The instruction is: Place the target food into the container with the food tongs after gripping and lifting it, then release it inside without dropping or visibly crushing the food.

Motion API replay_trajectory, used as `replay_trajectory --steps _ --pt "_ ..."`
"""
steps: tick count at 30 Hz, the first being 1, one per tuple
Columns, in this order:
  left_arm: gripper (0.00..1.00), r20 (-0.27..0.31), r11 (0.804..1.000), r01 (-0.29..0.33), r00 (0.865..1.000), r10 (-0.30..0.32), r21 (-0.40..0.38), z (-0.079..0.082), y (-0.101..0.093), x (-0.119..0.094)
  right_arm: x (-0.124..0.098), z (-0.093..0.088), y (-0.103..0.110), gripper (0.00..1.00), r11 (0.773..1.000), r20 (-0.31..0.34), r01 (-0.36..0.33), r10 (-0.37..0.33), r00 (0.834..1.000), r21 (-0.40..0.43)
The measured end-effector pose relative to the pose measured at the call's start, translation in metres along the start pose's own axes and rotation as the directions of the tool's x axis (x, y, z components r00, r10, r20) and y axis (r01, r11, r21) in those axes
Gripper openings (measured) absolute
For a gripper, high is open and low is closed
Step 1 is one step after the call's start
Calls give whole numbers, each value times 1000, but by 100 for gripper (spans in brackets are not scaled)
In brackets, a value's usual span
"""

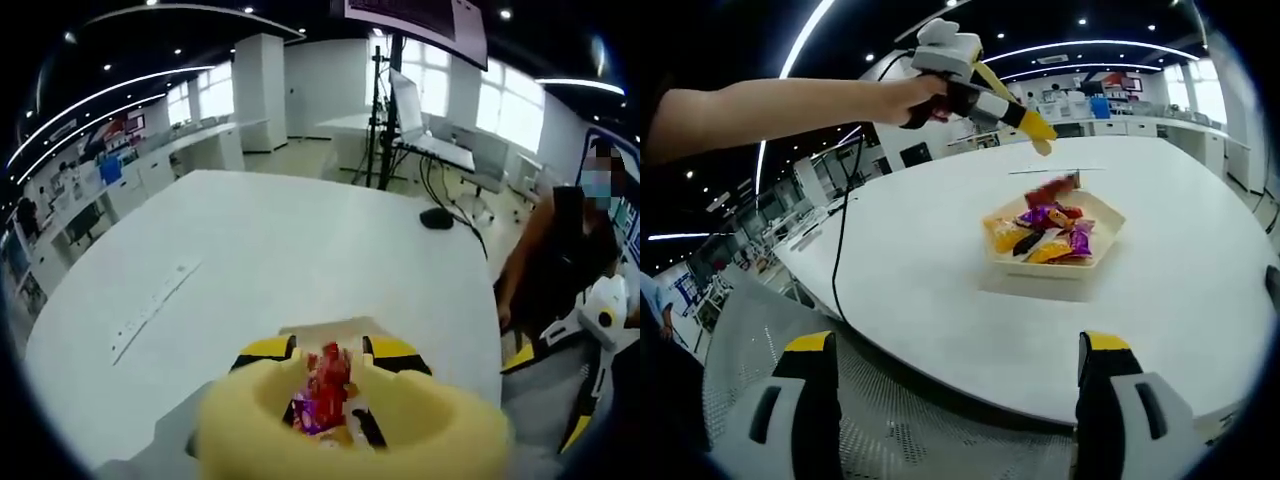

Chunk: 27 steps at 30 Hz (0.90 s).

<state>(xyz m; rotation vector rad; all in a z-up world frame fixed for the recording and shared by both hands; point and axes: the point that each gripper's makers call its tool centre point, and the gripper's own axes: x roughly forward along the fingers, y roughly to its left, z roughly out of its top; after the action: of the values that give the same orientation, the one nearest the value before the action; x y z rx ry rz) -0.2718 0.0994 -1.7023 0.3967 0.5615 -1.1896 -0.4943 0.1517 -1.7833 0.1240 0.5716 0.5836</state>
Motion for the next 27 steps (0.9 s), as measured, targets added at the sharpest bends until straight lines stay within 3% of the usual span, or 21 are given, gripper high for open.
replay_trajectory --steps 9,16,27 --pt "22 -6 1000 4 1000 -4 14 -1 -3 -2 0 0 0 100 1000 -1 -1 1 1000 0" --pt "22 29 999 15 999 -16 33 8 -12 -10 0 0 0 100 1000 -4 -2 2 1000 -1" --pt "23 61 999 29 998 -30 18 -1 -20 -19 0 -1 0 100 1000 -6 1 -1 1000 1"
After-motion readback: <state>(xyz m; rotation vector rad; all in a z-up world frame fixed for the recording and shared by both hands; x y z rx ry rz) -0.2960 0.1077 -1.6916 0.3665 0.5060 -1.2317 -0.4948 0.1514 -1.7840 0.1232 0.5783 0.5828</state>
